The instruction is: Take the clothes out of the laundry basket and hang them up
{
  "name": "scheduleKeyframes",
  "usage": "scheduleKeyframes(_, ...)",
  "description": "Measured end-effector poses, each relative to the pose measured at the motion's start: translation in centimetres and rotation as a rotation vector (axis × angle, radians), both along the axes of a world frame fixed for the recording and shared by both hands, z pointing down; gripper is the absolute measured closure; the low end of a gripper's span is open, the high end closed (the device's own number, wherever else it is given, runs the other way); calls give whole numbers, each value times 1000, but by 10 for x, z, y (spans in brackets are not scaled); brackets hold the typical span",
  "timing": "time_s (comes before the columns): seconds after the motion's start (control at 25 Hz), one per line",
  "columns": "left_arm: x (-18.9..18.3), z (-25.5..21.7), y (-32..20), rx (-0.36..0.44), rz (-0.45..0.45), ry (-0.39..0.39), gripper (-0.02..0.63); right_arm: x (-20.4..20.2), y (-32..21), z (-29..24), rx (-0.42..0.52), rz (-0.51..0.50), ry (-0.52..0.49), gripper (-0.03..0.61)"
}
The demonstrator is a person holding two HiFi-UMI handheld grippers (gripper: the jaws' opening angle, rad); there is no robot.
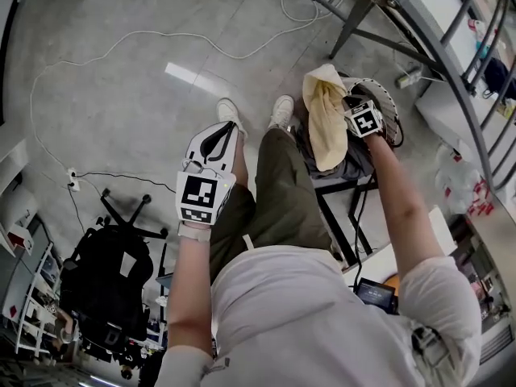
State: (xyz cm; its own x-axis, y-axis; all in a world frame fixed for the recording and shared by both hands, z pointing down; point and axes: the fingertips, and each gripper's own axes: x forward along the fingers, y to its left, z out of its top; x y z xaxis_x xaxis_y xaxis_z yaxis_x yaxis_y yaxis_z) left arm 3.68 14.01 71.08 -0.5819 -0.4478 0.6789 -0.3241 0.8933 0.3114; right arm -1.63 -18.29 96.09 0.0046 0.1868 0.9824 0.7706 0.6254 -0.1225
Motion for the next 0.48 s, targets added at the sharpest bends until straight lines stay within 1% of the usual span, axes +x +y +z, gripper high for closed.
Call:
scheduleKeyframes(0.24,1,-27,-2,17,63,-46,611,-5,4,-68,-91,149,-127,560)
scheduleKeyframes(0.48,9,-51,5,28,130,-96,611,0,20,-152,-189,275,-297,561)
